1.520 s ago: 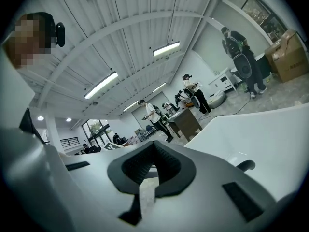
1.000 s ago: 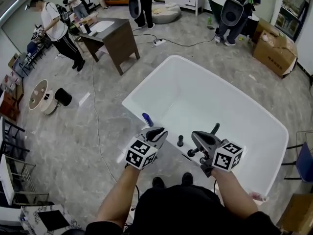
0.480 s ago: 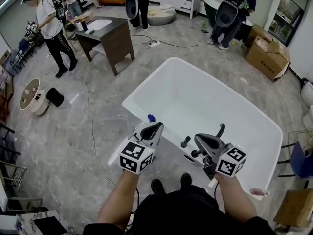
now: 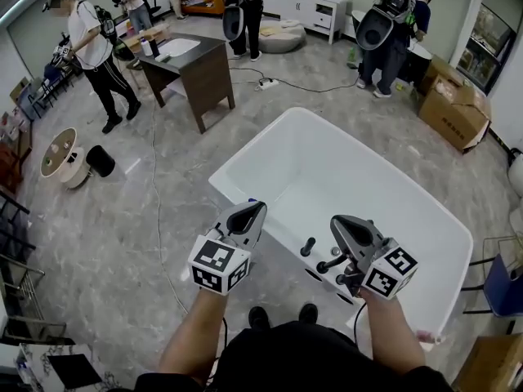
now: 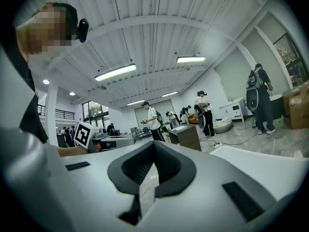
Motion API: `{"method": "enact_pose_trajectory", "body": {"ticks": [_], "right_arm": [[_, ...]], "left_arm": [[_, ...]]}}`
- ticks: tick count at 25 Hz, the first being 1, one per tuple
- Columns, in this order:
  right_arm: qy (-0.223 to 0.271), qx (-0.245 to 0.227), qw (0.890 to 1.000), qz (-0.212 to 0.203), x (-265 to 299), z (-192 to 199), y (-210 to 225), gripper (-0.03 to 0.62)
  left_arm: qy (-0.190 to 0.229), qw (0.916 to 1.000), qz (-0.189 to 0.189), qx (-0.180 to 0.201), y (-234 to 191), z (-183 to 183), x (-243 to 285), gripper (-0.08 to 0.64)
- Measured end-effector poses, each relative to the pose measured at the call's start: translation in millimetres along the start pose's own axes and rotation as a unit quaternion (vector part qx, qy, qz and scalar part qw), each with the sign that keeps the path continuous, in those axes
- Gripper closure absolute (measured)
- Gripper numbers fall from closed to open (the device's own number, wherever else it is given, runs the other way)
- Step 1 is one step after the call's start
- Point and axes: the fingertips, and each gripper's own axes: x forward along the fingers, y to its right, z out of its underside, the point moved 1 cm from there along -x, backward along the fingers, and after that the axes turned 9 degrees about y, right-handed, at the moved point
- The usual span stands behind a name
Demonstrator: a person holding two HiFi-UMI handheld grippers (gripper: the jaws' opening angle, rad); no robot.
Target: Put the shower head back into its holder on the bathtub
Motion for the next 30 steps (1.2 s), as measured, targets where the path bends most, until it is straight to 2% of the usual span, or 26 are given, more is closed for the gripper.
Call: {"method": "enact_pose_trajectory", "body": {"ticks": [4, 8, 11, 17, 30], "right_arm": [[0.028, -0.005, 0.999, -0.018, 8, -25, 2, 0.577], [0.042, -0.031, 0.998, -0.032, 13, -39, 6, 0.577], [0.042, -0.042, 0.998, -0.036, 9, -42, 12, 0.577], [0.043, -0.03, 0.998, -0.028, 2, -46, 27, 0.577], [0.033, -0.028, 0.998, -0.04, 3, -31, 18, 0.577]], "left_arm": [[0.021, 0.9992, -0.034, 0.007, -14, -19, 4, 0.545], [0.037, 0.9978, -0.054, -0.003, -21, -30, 14, 0.545], [0.041, 0.9978, -0.051, 0.006, -19, -35, 26, 0.545], [0.028, 0.9983, -0.046, 0.022, -15, -40, 39, 0.545], [0.004, 0.9992, -0.039, -0.012, -9, -17, 33, 0.545]]}}
